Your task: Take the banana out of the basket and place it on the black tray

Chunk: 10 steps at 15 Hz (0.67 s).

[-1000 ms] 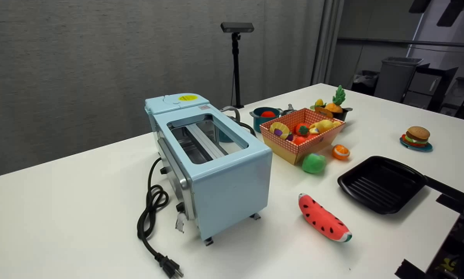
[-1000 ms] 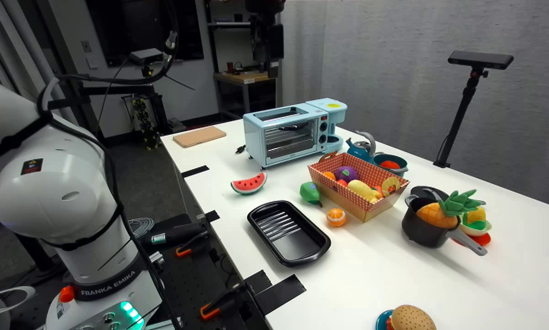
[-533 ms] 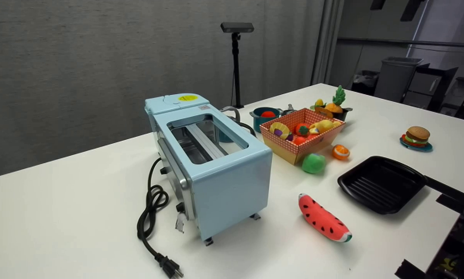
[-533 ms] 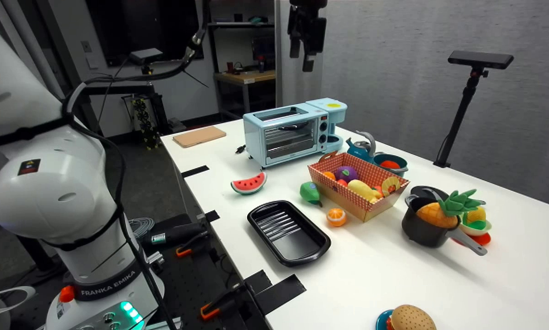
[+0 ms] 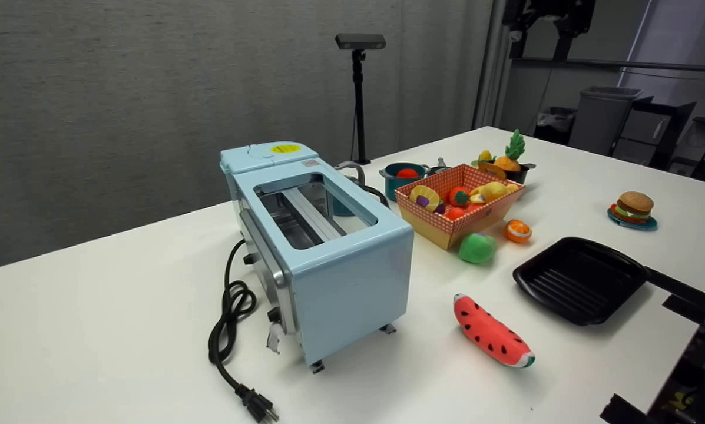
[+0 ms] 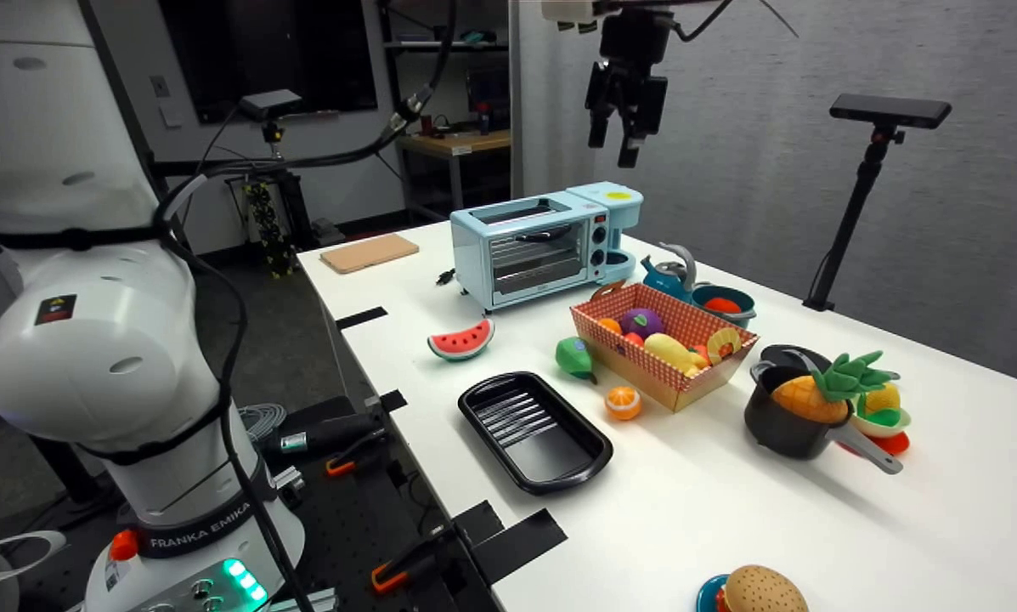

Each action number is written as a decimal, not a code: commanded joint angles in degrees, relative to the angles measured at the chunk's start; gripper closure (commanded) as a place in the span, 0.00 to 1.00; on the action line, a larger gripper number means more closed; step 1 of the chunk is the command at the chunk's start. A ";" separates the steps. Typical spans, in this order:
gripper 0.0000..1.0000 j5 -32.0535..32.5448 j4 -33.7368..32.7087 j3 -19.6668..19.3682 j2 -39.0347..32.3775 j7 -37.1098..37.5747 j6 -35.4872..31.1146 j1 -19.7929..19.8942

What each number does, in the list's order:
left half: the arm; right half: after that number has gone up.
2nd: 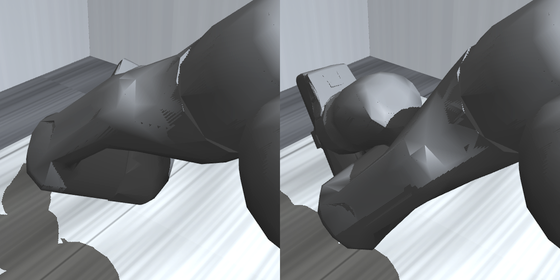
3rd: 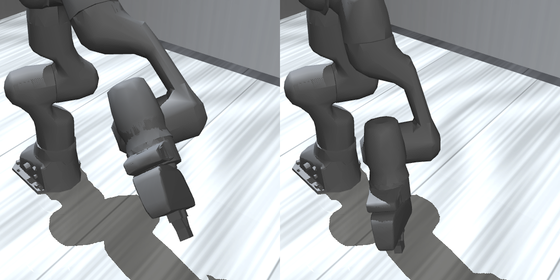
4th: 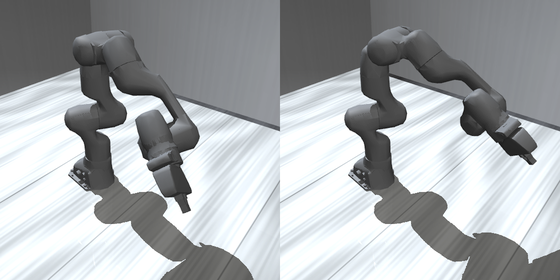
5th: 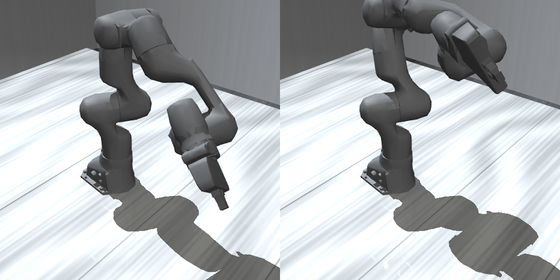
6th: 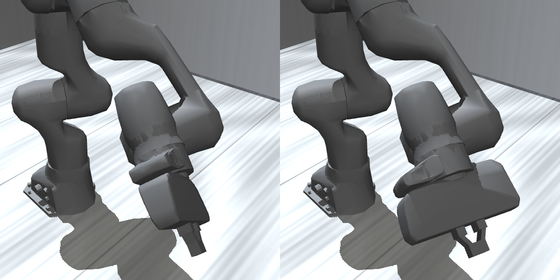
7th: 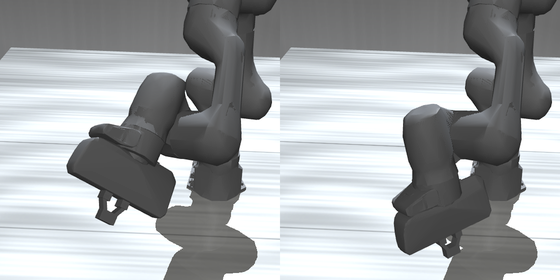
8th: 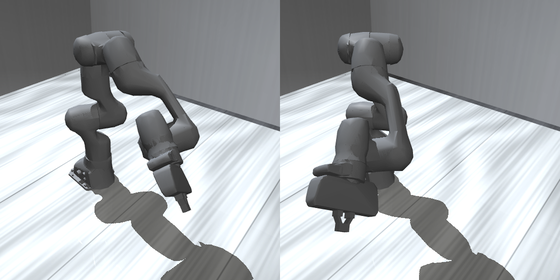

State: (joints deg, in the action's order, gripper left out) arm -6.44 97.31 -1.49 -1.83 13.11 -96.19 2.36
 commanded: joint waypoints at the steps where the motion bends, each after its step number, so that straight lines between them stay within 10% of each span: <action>1: 0.00 4.38 -4.62 0.12 -4.81 1.54 -0.30 -0.81; 10: 0.00 5.94 -7.99 -0.32 -12.77 -1.31 -0.90 -0.58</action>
State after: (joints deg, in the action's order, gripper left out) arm -0.11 92.76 -1.40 -11.96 12.97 -99.44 1.86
